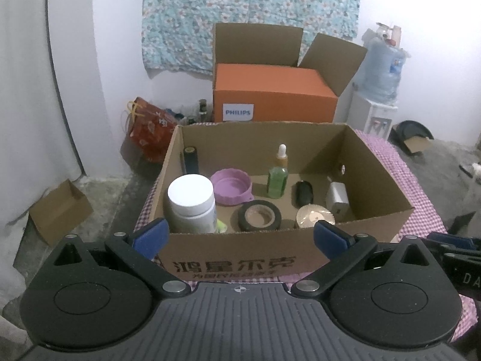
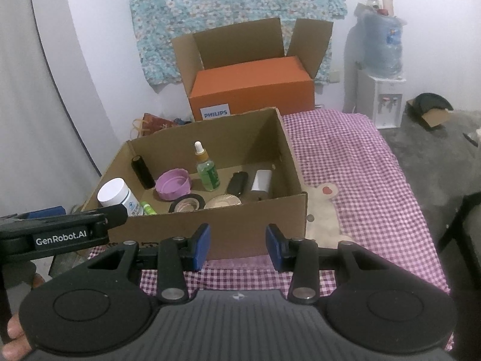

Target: Organize rigid objects

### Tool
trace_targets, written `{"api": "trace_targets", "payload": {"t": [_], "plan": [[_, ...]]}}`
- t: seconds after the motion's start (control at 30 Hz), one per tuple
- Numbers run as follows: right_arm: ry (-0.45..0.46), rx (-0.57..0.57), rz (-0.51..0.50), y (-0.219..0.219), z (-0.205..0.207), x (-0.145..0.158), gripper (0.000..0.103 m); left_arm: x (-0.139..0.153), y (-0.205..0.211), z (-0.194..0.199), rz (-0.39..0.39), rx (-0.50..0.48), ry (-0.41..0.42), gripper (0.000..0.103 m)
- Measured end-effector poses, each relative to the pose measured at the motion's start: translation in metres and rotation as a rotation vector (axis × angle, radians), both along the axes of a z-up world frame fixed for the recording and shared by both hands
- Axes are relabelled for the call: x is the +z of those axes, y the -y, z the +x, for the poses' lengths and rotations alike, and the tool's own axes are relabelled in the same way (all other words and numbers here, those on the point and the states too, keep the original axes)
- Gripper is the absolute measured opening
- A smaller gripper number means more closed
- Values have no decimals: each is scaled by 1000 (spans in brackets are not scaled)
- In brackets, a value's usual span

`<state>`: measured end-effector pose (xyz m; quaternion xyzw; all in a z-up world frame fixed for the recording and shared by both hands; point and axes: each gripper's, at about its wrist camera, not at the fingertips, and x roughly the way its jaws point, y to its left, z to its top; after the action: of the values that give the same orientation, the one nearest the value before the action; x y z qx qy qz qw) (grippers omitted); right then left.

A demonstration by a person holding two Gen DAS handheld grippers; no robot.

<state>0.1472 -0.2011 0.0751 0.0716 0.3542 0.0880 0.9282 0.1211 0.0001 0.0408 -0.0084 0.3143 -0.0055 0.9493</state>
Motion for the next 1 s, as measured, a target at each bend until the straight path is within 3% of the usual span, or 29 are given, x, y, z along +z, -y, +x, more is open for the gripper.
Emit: {"api": "trace_targets", "payload": {"t": [0.67,1.0], "plan": [[-6,24,-13,-2,-2,3,43,4,1,-5,2,1,12,103],[-1,20,-11,1,3,1,43,-1,-7,5,-39,31,-47,103]]}}
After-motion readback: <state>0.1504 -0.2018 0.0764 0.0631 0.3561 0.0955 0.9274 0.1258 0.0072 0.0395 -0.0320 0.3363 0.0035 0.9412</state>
